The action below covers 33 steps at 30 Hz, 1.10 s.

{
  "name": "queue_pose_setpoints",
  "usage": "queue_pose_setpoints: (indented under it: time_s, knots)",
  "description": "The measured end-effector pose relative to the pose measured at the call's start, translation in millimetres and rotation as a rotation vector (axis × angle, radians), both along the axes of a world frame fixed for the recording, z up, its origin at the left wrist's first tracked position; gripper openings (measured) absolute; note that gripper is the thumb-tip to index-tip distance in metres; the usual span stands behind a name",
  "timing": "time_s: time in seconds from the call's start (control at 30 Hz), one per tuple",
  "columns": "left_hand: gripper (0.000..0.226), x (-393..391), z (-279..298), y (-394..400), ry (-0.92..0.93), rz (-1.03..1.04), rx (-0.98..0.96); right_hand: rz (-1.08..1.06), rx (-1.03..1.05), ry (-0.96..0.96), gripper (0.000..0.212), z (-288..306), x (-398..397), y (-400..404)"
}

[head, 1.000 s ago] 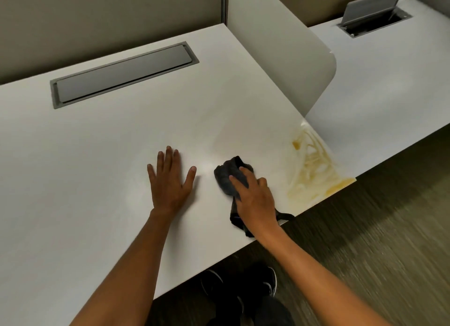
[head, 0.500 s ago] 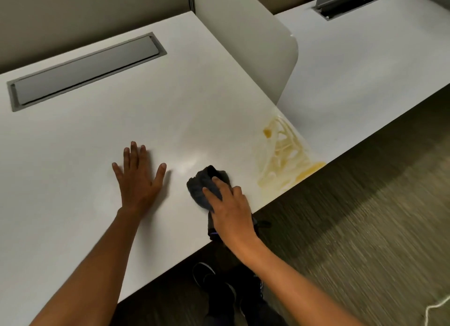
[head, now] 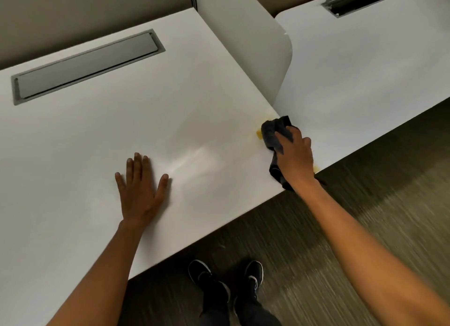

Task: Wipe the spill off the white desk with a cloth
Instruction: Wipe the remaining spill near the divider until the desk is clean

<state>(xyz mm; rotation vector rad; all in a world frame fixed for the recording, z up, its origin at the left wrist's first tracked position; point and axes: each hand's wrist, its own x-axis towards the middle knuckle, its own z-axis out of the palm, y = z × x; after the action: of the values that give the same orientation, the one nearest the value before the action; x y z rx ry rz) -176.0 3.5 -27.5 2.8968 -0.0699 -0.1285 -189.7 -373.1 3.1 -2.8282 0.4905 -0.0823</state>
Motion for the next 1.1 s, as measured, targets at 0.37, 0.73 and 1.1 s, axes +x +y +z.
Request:
queue_pose_setpoints:
  time_s: [0.37,0.73,1.1]
  knots:
    - [0.084,3,-9,0,-0.001,0.021,0.041,0.374,0.098,0.081,0.065,-5,-33,104]
    - [0.083,5,-11,-1,0.005,0.021,0.054,0.175,0.018,0.025,0.053,1,-81,15]
    - [0.082,5,-18,2,-0.020,0.018,0.051,0.184,-0.055,-0.014,0.044,-11,-14,-47]
